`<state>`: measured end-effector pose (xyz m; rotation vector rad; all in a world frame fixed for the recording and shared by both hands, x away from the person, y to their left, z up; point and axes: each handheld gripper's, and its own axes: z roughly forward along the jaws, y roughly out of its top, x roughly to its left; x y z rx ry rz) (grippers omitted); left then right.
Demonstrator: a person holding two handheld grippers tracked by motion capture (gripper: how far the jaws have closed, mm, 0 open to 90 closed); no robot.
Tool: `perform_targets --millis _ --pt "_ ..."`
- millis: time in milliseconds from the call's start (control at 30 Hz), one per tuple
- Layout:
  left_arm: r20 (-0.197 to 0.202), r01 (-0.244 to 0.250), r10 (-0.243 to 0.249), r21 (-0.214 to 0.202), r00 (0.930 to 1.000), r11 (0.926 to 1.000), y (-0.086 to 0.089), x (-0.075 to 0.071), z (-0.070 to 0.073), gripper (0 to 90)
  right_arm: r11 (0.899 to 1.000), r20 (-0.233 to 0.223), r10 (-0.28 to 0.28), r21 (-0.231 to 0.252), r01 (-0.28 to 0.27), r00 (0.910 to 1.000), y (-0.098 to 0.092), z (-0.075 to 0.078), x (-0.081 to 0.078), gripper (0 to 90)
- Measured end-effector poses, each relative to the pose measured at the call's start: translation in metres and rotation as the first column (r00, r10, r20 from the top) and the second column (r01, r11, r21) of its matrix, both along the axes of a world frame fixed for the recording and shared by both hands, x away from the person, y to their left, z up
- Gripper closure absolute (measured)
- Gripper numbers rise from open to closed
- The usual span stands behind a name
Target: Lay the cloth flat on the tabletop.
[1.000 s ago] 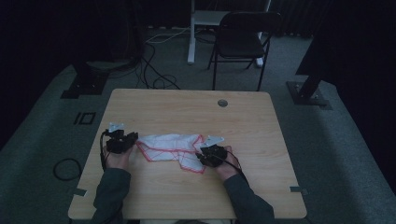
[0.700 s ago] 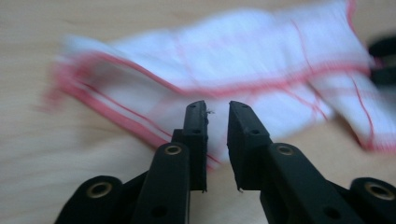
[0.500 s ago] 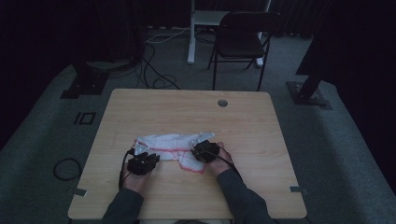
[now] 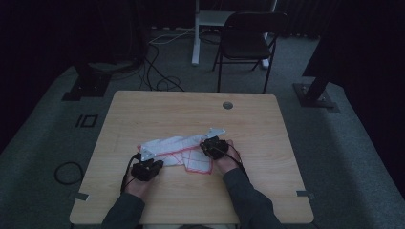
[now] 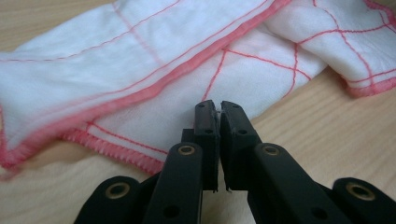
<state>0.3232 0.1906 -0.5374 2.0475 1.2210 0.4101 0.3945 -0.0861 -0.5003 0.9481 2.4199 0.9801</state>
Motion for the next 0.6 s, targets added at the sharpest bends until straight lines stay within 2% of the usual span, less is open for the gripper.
perform_targets --millis 333,600 --pt "-0.016 0.039 -0.039 0.049 0.9991 0.9980 0.015 -0.012 0.003 88.6 0.999 0.014 -0.052 0.010 0.052 0.9985 -0.013 0.010 0.007 87.8" --pt "-0.043 0.039 -0.036 0.074 0.9985 0.9965 0.027 -0.014 0.007 89.5 0.997 0.015 -0.077 0.011 0.077 0.9969 -0.022 0.014 0.011 88.0"
